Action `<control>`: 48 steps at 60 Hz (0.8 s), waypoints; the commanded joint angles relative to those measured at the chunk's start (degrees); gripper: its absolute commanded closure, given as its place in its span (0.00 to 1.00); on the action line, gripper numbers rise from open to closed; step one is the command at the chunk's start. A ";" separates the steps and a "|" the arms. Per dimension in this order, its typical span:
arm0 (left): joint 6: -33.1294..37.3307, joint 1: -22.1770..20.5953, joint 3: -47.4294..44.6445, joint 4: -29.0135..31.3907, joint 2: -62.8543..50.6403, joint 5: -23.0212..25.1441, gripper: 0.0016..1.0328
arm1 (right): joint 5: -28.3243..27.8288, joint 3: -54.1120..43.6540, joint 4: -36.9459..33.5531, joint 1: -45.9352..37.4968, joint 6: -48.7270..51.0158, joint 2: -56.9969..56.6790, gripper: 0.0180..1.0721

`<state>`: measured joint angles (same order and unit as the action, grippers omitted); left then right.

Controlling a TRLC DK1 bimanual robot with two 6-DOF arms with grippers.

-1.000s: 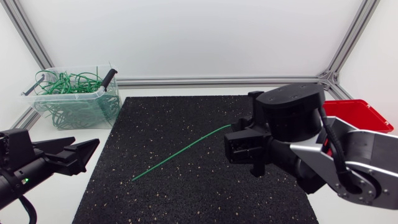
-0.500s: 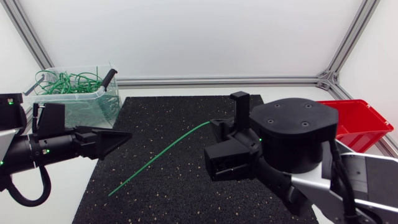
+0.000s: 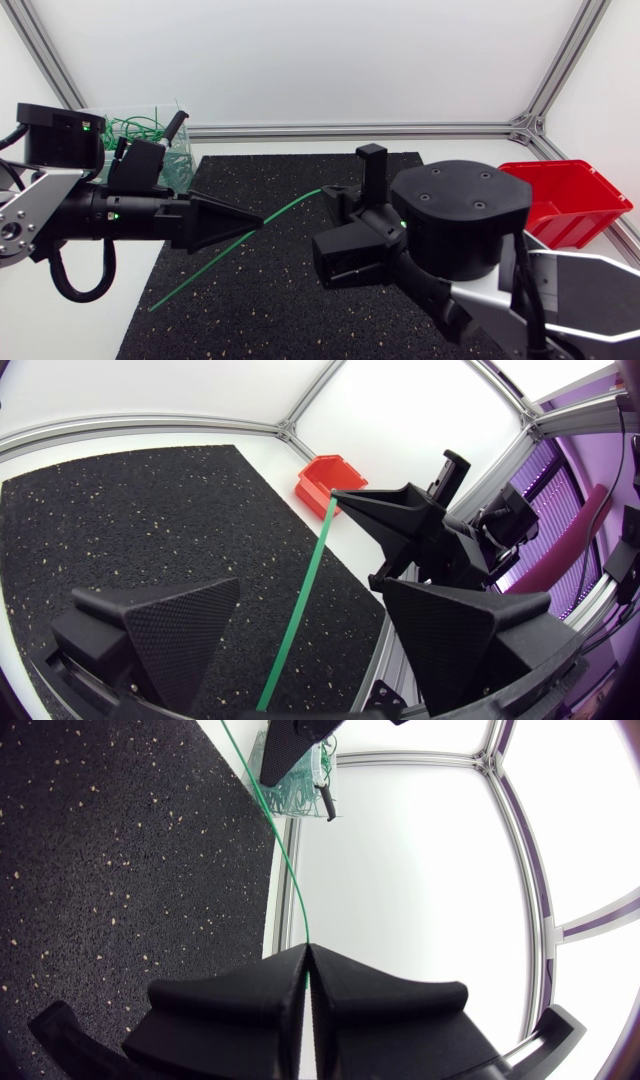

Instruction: Take a green cable tie from the red box, thread the tail through the head to close it, then place it in the transparent bin on the left.

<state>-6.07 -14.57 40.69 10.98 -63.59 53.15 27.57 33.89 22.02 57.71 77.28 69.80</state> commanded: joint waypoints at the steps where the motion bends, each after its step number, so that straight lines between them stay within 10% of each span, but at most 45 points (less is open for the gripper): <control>1: -0.97 -1.69 3.35 0.88 -1.80 1.26 0.03 | -0.50 0.30 1.62 0.65 1.65 1.22 0.94; 28: 1.14 -2.22 6.95 2.20 -7.95 2.05 0.10 | -1.47 0.74 4.79 0.82 1.74 2.80 0.94; 48: 1.41 -0.46 7.74 3.69 -9.18 5.21 0.42 | -1.38 0.65 4.87 1.17 1.74 2.97 0.94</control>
<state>-5.54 -15.90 46.59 14.13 -71.48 56.93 26.20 33.95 25.96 58.41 77.69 71.92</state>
